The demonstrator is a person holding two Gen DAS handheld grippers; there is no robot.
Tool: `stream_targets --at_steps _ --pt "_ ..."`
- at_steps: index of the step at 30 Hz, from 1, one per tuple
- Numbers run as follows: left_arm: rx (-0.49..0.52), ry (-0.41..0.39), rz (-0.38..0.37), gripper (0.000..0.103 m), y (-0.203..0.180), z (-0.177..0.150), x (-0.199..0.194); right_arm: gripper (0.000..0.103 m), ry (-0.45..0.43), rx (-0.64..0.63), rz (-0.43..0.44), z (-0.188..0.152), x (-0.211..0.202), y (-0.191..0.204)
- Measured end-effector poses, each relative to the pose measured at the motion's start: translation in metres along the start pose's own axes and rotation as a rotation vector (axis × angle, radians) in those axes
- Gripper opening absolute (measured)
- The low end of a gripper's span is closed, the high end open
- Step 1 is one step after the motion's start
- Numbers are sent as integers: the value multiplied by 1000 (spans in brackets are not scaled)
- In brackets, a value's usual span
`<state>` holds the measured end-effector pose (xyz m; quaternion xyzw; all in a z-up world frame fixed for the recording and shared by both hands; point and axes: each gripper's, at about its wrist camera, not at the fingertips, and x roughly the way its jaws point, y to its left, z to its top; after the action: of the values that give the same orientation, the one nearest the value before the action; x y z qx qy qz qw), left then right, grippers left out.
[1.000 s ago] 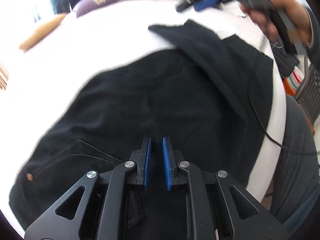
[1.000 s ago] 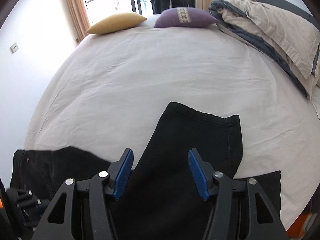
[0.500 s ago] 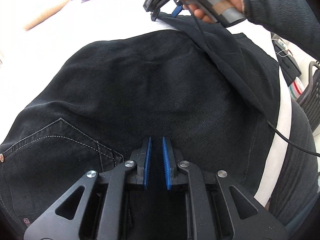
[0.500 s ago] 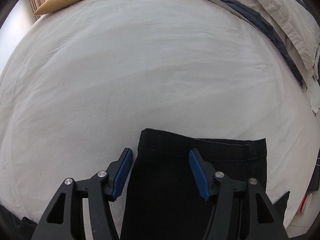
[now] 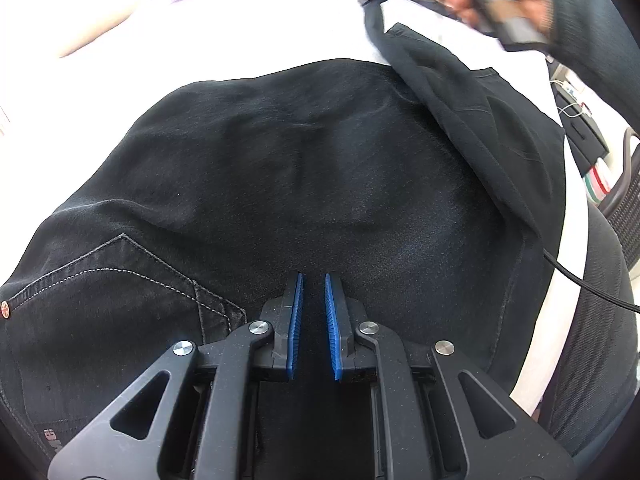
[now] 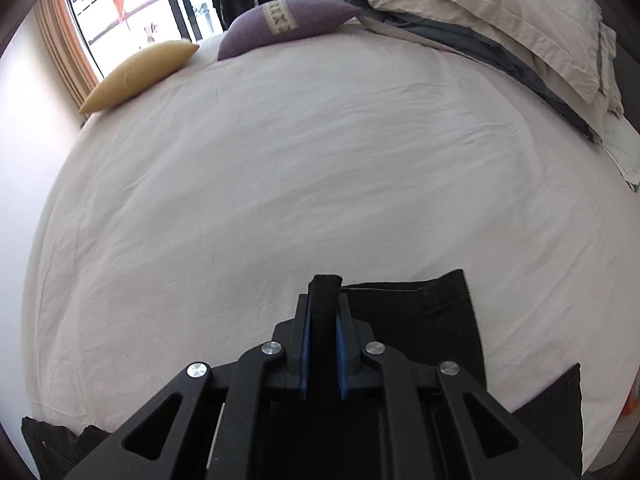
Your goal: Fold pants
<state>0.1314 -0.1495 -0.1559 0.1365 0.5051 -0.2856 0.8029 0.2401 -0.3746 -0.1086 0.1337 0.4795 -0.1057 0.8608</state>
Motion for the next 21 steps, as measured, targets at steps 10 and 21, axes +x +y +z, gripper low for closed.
stream_targets --at_steps 10,21 --pt "-2 27 39 11 -20 11 5 11 -211 403 4 -87 -112 -169" --pt "-35 60 86 11 -32 28 8 11 -188 773 18 -209 -100 -271"
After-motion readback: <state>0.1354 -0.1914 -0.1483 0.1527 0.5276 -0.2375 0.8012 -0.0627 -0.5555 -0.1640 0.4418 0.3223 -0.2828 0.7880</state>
